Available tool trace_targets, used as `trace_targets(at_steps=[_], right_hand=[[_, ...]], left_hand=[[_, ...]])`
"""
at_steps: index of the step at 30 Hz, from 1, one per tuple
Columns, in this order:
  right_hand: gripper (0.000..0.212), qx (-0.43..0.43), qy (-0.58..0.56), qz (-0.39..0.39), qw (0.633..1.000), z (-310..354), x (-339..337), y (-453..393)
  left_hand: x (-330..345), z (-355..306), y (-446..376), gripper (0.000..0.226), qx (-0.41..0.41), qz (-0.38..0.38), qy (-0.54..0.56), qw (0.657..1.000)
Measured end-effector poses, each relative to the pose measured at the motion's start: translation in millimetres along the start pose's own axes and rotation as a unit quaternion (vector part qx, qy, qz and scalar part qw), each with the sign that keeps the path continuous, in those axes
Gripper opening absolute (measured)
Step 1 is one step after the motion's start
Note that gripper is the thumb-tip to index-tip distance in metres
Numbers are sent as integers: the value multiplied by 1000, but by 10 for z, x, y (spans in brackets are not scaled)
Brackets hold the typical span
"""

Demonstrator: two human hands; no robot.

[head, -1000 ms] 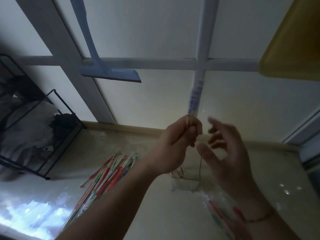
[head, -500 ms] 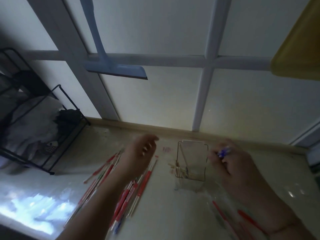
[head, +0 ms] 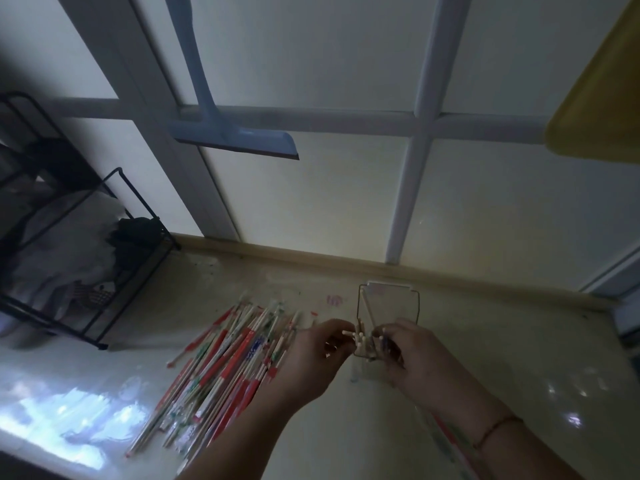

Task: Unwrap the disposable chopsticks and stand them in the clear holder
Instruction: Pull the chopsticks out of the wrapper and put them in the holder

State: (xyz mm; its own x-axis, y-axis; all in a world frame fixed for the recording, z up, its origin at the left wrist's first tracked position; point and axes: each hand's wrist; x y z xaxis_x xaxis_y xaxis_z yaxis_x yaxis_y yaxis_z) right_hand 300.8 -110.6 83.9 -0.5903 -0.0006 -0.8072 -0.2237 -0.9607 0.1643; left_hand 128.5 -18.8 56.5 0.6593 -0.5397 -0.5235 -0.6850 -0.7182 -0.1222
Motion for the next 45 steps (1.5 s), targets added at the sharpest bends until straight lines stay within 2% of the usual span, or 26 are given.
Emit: trace_targets(at_steps=[4, 8, 14, 19, 23, 25, 28, 30, 32, 35, 39, 42, 45], right_hand=[[46, -5, 0, 24, 1000, 102, 67, 38], [54, 12, -15, 18, 1000, 115, 151, 74], [77, 61, -6, 34, 998, 38, 90, 41], [76, 68, -9, 69, 995, 25, 119, -23], [78, 77, -26, 52, 995, 3, 105, -50], [78, 99, -61, 40, 993, 35, 71, -108], [73, 143, -98, 37, 984, 102, 84, -225], [62, 156, -122, 45, 979, 128, 102, -271], [44, 150, -168, 64, 972, 158, 97, -276], [39, 134, -169, 81, 973, 149, 95, -242], [61, 96, -98, 110, 984, 77, 123, -161], [67, 76, -73, 119, 987, 123, 124, -80], [62, 77, -60, 106, 990, 123, 201, -99]], left_hand=[[1, -2, -17, 22, 4, -25, 10, 1000], [-42, -7, -25, 12, 34, -60, 46, 997], [-44, 27, -61, 17, 36, -38, 72, 996], [-26, 6, -46, 21, 28, -33, 79, 996], [-13, 73, -46, 23, 19, -34, 57, 998], [-6, 143, -5, 34, 18, -28, 32, 999], [30, 165, 130, 66, 7, 20, 5, 1000], [89, 125, 217, 86, -8, 31, -14, 999], [173, 116, 238, 95, -11, 21, -22, 999], [254, 90, 174, 83, 12, 5, 7, 1000], [304, -7, 124, 59, 54, -21, 50, 997], [322, -17, 117, 56, 37, -57, 61, 996], [359, 16, 125, 35, 17, -76, 90, 993]])
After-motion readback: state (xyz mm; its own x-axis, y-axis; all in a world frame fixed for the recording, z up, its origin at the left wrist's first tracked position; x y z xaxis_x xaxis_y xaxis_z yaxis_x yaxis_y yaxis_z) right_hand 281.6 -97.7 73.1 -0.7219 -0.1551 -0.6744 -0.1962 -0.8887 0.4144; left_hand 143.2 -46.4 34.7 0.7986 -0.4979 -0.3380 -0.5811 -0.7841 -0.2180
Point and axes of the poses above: each hand's wrist, its own y-axis away from the middle knuckle, its own x-axis out of the palm, z = x × y, and after that the axes turned 8 degrees about x, right-handed
